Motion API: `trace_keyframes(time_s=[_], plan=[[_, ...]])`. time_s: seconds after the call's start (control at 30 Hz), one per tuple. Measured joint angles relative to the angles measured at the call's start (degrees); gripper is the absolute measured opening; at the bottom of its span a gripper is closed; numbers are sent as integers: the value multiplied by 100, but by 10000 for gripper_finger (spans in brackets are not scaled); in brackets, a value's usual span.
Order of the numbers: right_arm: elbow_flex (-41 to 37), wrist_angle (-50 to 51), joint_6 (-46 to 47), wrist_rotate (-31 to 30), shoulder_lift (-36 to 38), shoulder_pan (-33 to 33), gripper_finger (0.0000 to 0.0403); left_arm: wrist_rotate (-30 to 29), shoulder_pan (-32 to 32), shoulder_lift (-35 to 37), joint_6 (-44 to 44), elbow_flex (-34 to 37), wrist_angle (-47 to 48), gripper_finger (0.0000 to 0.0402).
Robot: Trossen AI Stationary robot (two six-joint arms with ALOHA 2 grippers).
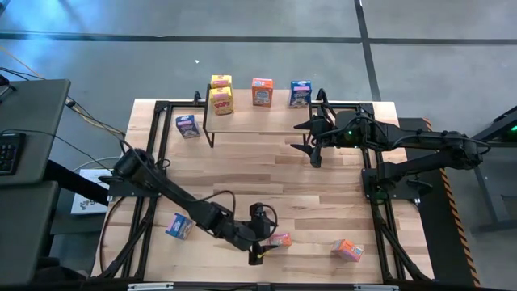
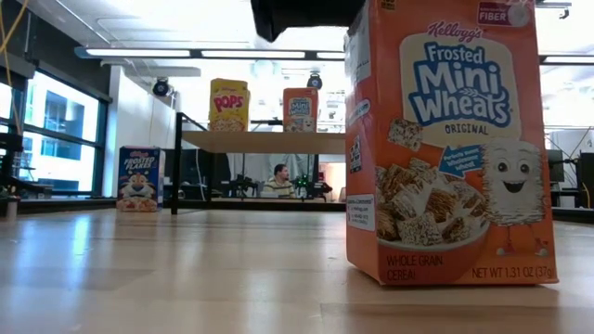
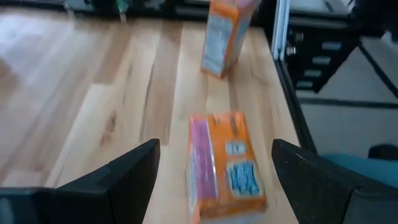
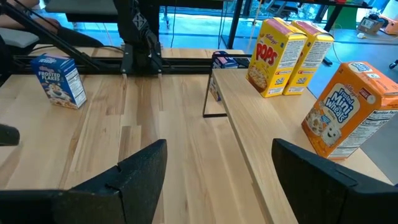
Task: Stack cereal on shelf
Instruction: Put the left orange cereal box on the shelf aligned with the other orange cereal box
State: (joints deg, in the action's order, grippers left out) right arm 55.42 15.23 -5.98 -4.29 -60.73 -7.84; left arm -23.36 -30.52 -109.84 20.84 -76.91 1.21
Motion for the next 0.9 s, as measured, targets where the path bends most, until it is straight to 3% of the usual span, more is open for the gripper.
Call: trace_keyframes(time_s=[0.9], plan=[[0,-1,0,0,0,-2,282,216,-27,-473,4,14,-160,298]])
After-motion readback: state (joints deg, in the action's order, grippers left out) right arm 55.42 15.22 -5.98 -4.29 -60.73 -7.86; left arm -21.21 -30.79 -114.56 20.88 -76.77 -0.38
